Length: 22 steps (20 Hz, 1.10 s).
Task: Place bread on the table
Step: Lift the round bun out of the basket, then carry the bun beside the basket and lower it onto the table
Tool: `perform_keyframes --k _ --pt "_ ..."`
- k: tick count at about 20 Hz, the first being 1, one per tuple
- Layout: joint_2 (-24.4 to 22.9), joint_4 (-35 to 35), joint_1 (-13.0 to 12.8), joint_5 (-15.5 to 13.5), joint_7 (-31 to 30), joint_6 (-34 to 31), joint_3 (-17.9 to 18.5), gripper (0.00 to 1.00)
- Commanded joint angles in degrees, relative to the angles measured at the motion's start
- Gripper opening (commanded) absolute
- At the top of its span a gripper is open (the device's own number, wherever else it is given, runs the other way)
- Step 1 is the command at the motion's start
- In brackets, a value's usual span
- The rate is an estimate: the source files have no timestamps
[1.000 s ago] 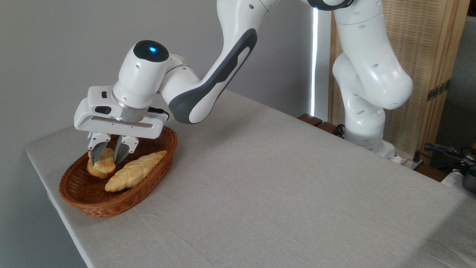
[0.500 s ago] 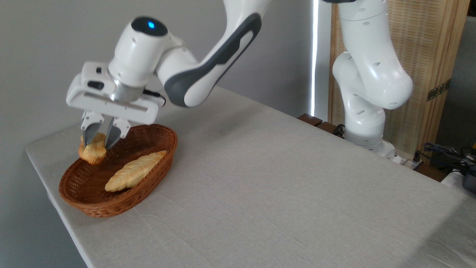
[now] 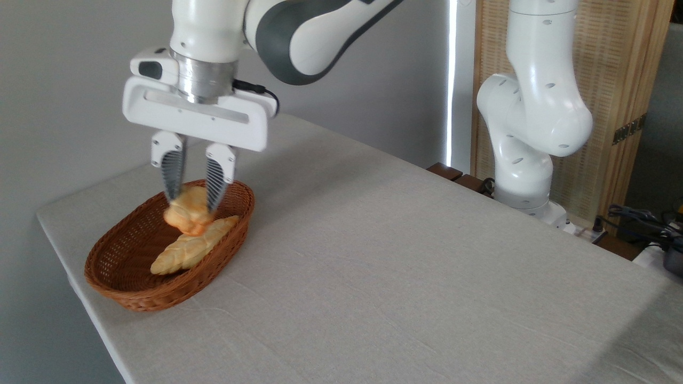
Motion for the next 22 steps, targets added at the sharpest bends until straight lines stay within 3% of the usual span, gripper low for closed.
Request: perform_keyframes --k 1,5,8,9,11,15,22 --pt "-0.5 -1.1 -0.3 0.9 15.1 -7.9 3.2 0.50" --pt "1.2 -1.1 -0.3 0.9 32.7 -12.5 6.9 0.54" --pt "2.8 -1.1 -0.4 1.6 38.8 -12.6 7.1 0.60" --pt "3.4 -1.1 -0.5 3.7 40.3 -12.6 7.1 0.66" --pt "4.4 -1.2 -1.0 6.5 41.3 -12.6 6.8 1.00" --pt "4.6 -1.2 -1.1 6.6 44.5 -12.6 6.7 1.00" --pt "4.6 -1.2 -1.1 6.5 44.3 -12.5 6.6 1.00"
